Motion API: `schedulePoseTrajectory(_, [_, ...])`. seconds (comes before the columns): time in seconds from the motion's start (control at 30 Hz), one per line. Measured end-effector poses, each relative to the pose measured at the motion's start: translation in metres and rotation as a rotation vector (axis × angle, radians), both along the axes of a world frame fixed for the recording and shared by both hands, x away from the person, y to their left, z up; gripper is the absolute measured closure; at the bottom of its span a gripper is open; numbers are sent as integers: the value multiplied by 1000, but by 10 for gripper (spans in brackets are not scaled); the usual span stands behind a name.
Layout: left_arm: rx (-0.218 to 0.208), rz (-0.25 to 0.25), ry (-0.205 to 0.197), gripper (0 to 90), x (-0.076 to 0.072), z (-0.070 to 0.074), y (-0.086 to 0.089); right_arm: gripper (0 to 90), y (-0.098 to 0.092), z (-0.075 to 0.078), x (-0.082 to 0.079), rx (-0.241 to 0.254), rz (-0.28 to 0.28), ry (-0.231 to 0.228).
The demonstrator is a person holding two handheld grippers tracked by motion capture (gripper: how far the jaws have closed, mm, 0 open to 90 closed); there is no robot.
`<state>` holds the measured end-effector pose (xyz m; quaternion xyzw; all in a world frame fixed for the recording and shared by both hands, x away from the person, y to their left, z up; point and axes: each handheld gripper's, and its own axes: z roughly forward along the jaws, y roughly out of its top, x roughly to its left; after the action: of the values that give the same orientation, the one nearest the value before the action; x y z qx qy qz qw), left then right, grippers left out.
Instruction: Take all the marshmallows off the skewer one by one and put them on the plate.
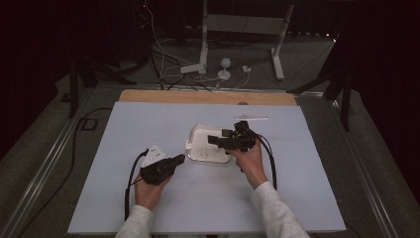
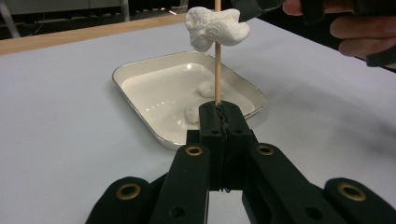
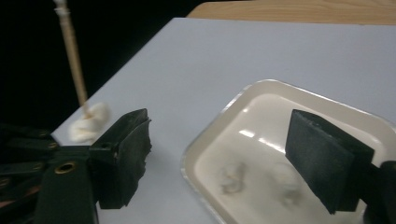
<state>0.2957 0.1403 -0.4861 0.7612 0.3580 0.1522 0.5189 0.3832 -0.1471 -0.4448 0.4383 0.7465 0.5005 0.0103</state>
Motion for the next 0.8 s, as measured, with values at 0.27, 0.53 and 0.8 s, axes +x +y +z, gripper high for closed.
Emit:
schedulePoseTrajectory(0.27, [-15,-4,1,900,0,0,-2,194,19,3,-14,10,63,-26])
schedulePoseTrajectory(0.53, [-32,-6,1,900,0,1,-2,214,39,1,-24,14,119,-42])
schedulePoseTrajectory(0.8, [-44,-15,0,900,-1,2,-4,310,51,-2,-30,18,146,-69])
